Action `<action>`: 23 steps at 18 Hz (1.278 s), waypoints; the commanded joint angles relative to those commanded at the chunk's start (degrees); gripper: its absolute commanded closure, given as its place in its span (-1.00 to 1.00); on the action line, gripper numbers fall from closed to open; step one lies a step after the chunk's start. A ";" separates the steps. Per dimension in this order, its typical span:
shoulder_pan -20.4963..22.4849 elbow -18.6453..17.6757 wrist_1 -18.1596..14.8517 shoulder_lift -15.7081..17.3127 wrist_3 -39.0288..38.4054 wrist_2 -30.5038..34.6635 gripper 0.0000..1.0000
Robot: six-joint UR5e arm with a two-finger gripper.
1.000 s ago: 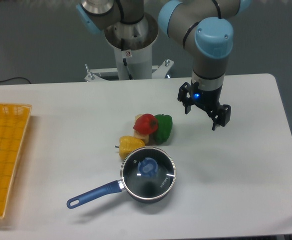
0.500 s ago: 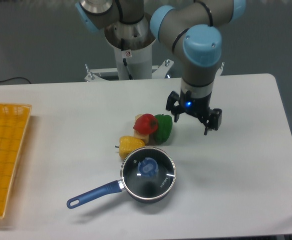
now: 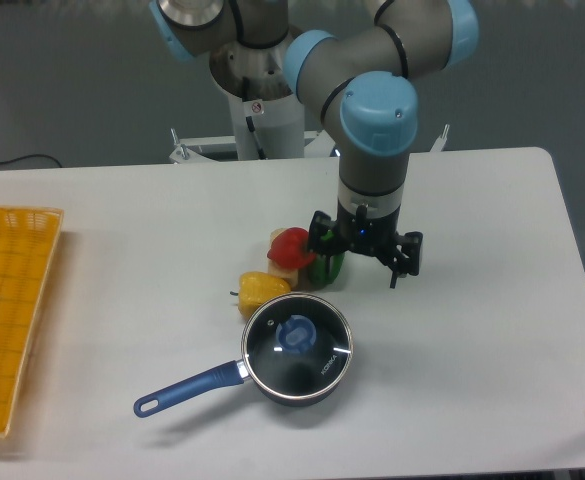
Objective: Open the lid
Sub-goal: 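Move the open gripper across the table toward the peppers and saucepan, then lower the gripper over the saucepan onto the blue lid knob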
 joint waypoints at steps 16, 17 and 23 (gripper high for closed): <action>-7.83 1.50 0.98 -2.20 15.89 9.39 -1.00; -7.83 1.49 0.89 -2.20 16.50 10.44 -1.00; -9.67 1.93 0.97 -2.11 28.61 11.86 -1.00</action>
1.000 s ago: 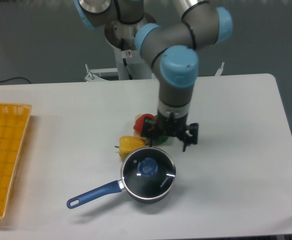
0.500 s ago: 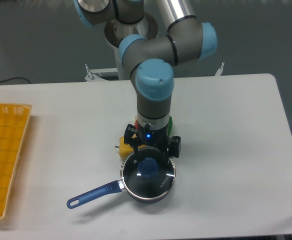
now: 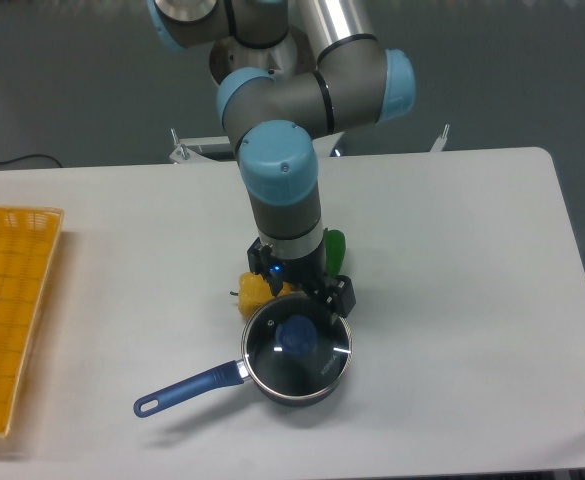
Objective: Open the lid
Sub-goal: 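Lower the gripper over the saucepan onto the blue lid knob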
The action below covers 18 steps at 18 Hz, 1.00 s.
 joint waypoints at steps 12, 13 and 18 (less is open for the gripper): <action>-3.61 -0.44 -0.61 -2.81 15.93 4.92 -1.00; -3.61 -0.44 -0.61 -3.16 15.93 5.44 -1.00; -3.35 0.18 0.00 -4.31 15.14 5.45 -1.00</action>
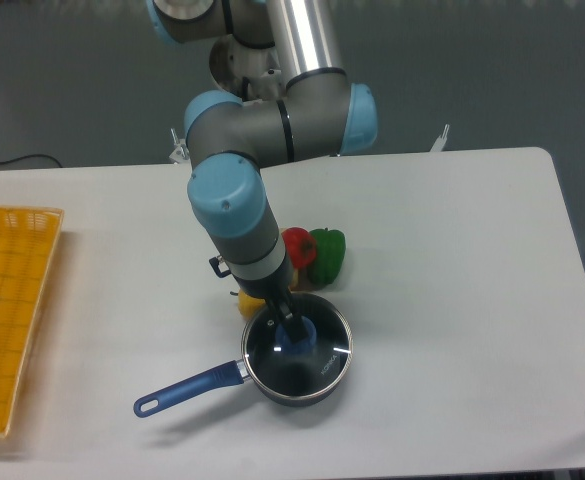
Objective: Open the lid
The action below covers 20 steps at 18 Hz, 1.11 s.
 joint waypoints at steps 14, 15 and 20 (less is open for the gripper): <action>2.55 0.44 0.88 -1.93 -7.03 -3.78 -1.00; 2.55 0.53 0.97 -2.11 -7.38 -3.78 -1.00; 2.55 1.41 0.97 -3.08 -10.02 -3.87 -1.00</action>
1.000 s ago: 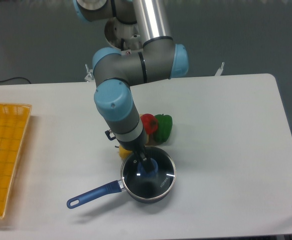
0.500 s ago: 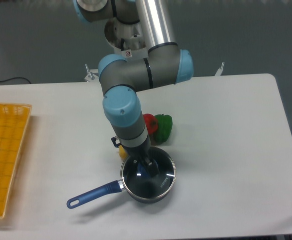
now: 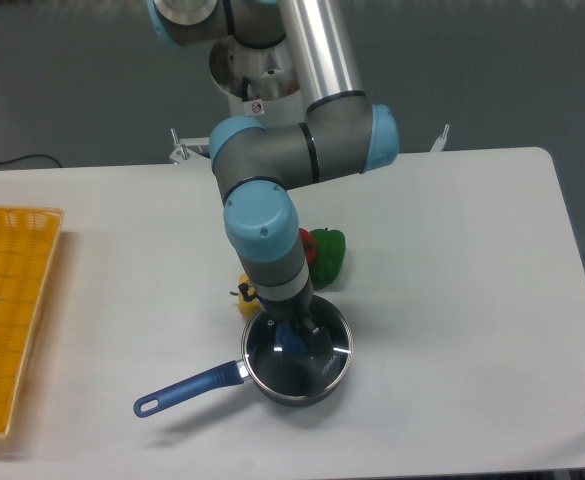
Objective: Open the lid
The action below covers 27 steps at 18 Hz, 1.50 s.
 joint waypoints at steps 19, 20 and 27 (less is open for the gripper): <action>-0.09 0.00 -0.35 -1.14 -2.54 0.00 -0.51; -0.09 0.00 -0.44 -1.14 -2.72 0.00 -0.47; -0.09 -0.09 -0.70 -1.14 -3.69 -0.09 -0.20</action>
